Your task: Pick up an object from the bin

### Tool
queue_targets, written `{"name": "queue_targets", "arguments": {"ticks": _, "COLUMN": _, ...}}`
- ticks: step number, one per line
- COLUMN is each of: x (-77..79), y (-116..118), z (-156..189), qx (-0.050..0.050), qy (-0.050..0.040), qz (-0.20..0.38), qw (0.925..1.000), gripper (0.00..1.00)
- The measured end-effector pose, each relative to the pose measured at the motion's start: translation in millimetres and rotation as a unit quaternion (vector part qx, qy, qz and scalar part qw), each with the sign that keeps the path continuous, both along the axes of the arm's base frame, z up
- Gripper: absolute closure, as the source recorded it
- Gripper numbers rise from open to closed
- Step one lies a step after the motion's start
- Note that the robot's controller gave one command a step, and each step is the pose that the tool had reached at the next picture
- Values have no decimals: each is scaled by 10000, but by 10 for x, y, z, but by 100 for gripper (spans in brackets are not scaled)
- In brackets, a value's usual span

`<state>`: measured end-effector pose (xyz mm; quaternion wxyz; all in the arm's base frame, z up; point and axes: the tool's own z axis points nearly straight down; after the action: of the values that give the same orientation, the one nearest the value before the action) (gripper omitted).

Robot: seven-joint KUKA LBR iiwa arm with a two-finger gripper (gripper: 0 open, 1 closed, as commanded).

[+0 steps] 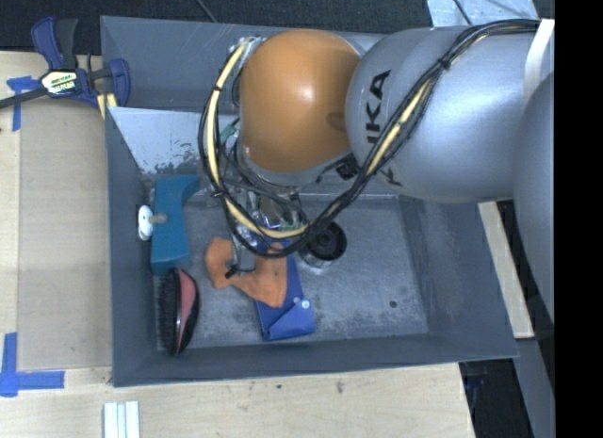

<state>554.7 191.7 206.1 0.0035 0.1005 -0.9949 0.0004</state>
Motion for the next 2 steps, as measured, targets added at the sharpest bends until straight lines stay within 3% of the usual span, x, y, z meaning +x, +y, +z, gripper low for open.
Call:
{"name": "queue_targets", "arguments": {"ticks": 1, "x": -99, "y": -282, "z": 258, "qx": 37, "qy": -115, "qz": -537, "qw": 9985, "gripper": 0}}
{"name": "queue_targets", "arguments": {"ticks": 2, "x": -135, "y": -511, "z": -112, "qx": 9, "qy": -48, "qz": -1314, "qw": 9913, "gripper": 0}}
